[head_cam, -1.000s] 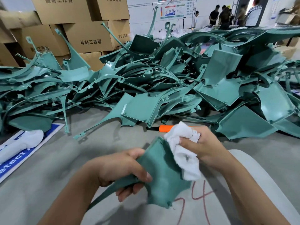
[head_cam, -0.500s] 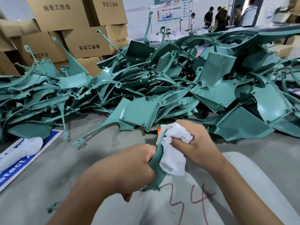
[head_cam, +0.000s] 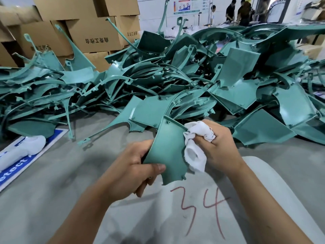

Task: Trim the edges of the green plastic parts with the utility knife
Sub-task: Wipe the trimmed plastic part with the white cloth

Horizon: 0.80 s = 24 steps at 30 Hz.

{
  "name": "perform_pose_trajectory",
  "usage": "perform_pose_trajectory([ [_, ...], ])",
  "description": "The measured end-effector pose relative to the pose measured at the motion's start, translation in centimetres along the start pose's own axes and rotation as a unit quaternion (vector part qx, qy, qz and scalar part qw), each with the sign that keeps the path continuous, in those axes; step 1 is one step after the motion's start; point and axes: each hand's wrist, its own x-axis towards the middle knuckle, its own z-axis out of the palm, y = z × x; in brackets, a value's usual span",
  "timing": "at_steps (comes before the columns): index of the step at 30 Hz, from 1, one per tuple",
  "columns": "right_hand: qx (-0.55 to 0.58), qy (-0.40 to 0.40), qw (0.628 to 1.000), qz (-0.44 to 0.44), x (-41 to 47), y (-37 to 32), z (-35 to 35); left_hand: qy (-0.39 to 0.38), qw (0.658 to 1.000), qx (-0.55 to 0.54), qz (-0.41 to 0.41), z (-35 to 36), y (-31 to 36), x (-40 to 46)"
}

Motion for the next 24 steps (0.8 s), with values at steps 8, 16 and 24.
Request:
perform_pose_trajectory([
  [8, 0.248, 0.178, 0.921, 0.243, -0.2, -0.9, 1.8, 0.106, 0.991, -0.053, 0.062, 2.9, -0.2, 0.9],
  [16, 0.347, 0.196, 0.854, 0.334, -0.9, -1.7, 3.8, 0.213, 0.971, -0.044, 0.098, 4.7, -0.1, 3.2],
  [24, 0.467, 0.234, 0.78, 0.345, -0.7, -4.2, 4.8, 0.277, 0.946, 0.038, 0.163, 6.1, 0.3, 3.7],
])
